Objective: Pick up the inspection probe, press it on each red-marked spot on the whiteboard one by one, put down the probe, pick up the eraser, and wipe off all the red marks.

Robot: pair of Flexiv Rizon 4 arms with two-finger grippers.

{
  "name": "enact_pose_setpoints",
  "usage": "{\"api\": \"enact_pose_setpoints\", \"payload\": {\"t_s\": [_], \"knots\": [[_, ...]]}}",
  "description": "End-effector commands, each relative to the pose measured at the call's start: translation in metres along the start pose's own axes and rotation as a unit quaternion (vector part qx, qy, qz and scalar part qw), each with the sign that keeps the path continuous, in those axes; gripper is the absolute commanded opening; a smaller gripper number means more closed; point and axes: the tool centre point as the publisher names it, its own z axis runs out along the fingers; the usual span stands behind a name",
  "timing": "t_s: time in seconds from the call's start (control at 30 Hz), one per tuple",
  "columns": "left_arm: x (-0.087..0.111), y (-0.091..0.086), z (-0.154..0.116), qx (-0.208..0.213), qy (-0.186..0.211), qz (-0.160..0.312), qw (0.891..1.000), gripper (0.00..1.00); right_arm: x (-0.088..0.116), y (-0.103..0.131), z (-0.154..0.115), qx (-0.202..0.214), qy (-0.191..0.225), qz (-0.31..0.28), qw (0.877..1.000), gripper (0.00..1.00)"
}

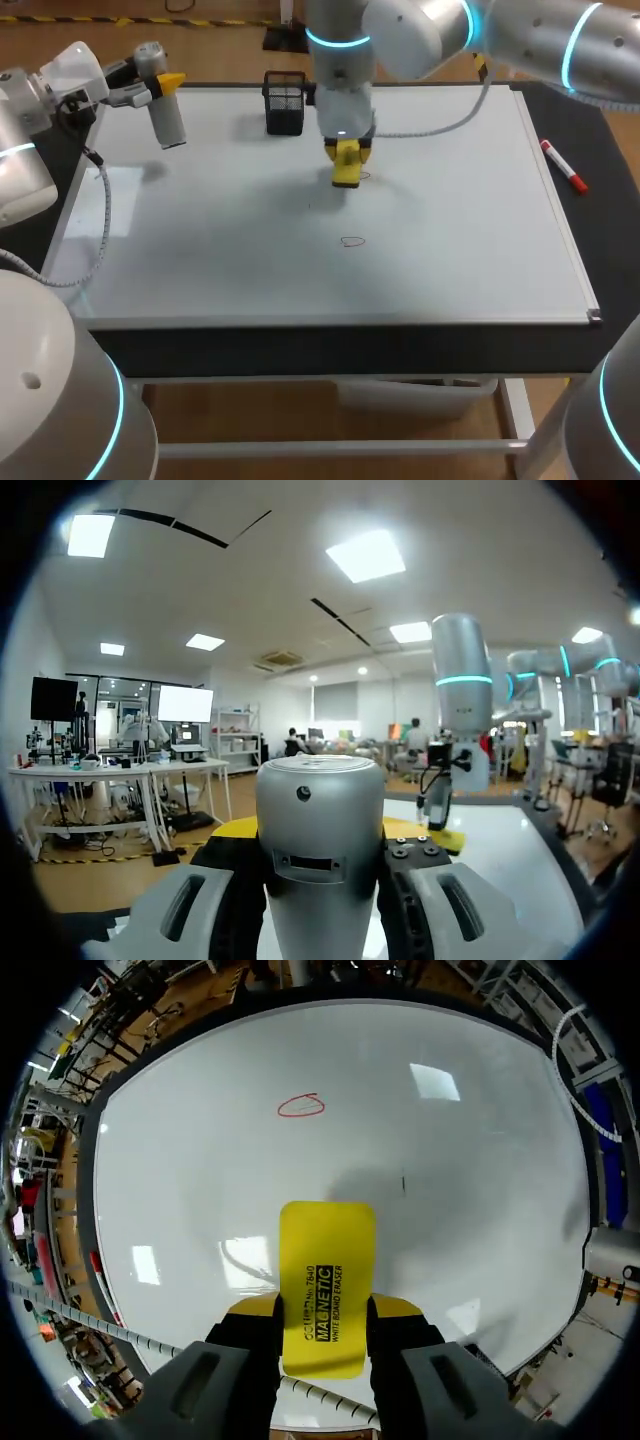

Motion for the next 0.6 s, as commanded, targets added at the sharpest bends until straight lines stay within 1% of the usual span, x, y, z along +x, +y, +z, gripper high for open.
{"api": "enact_pose_setpoints", "payload": {"t_s": [0.03,0.17,0.33,0.6], "knots": [[0.001,-0.001,0.000,0.000,-0.001,0.001,1.000,0.00,0.040,-0.004,-0.014,0.010,-0.007,0.018,1.000,0.00],[0.001,-0.001,0.000,0.000,-0.001,0.001,1.000,0.00,0.063,-0.014,-0.018,0.014,-0.008,0.047,0.999,0.00],[0.001,-0.001,0.000,0.000,-0.001,0.001,1.000,0.00,0.091,-0.020,-0.020,0.012,-0.014,0.082,0.996,0.00],[0.001,-0.001,0.000,0.000,-0.001,0.001,1.000,0.00,0.142,-0.031,-0.018,0.009,-0.003,0.141,0.990,0.00]]}}
